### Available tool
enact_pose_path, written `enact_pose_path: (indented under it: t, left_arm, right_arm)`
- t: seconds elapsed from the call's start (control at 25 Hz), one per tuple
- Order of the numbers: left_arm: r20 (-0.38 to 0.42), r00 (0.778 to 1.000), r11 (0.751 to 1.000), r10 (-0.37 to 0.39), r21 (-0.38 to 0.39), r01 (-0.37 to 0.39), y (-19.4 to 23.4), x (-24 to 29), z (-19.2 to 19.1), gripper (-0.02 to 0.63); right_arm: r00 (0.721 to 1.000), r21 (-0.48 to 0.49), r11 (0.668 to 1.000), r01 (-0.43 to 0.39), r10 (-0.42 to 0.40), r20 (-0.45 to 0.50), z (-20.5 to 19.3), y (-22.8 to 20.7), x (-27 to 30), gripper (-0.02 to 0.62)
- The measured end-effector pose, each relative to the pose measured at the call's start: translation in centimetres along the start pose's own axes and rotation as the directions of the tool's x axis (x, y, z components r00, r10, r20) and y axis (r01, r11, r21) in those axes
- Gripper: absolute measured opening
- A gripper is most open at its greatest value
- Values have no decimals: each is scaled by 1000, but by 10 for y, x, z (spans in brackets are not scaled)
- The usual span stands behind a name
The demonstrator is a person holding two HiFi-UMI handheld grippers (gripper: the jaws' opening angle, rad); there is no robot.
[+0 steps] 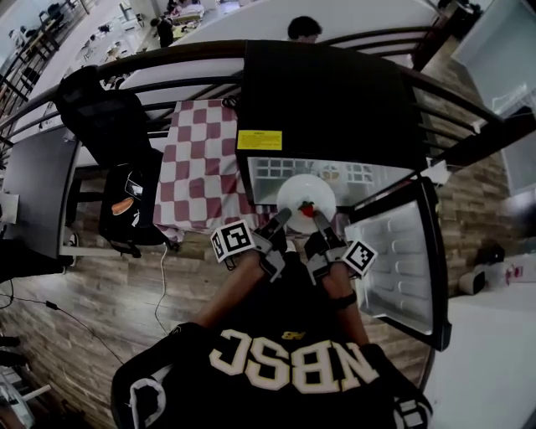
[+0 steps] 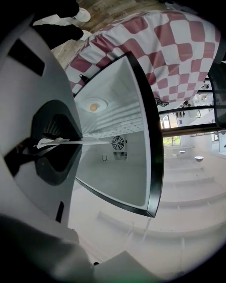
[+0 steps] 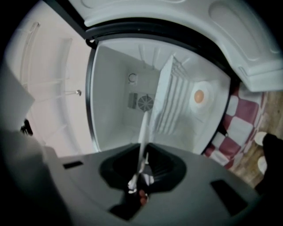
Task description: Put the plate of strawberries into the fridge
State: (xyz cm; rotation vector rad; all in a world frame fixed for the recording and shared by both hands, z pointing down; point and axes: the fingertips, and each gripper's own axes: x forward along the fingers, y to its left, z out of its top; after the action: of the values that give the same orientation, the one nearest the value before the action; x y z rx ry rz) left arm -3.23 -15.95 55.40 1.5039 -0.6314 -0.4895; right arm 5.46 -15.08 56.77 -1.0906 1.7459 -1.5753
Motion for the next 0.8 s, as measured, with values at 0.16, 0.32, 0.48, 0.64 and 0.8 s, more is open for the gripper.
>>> enact_pose_path:
  t: [0.16, 0.32, 0.48, 0.64, 0.8]
  left_arm:
    - [14, 1000, 1000, 8, 24, -9, 3, 20, 12, 29]
    - [37, 999, 999, 25, 27, -26, 11, 37, 23, 29]
    - [52, 998, 999, 39, 25, -40, 16, 51, 31, 29]
    - [67, 997, 999, 41, 18, -42, 20, 59, 37, 29]
    - [83, 995, 998, 58, 13, -59, 29, 67, 45, 29]
  right_arm:
    - [1000, -17, 1000, 13, -13, -17, 17, -6, 16, 43]
    - [999, -18, 1000, 22, -23, -35, 31, -13, 30, 43]
    - [998, -6, 1000, 28, -28, -54, 41, -18, 42, 42]
    - [997, -8, 999, 37, -38, -71, 49, -24, 52, 43]
    - [996, 7, 999, 38, -37, -86, 54, -28, 60, 41]
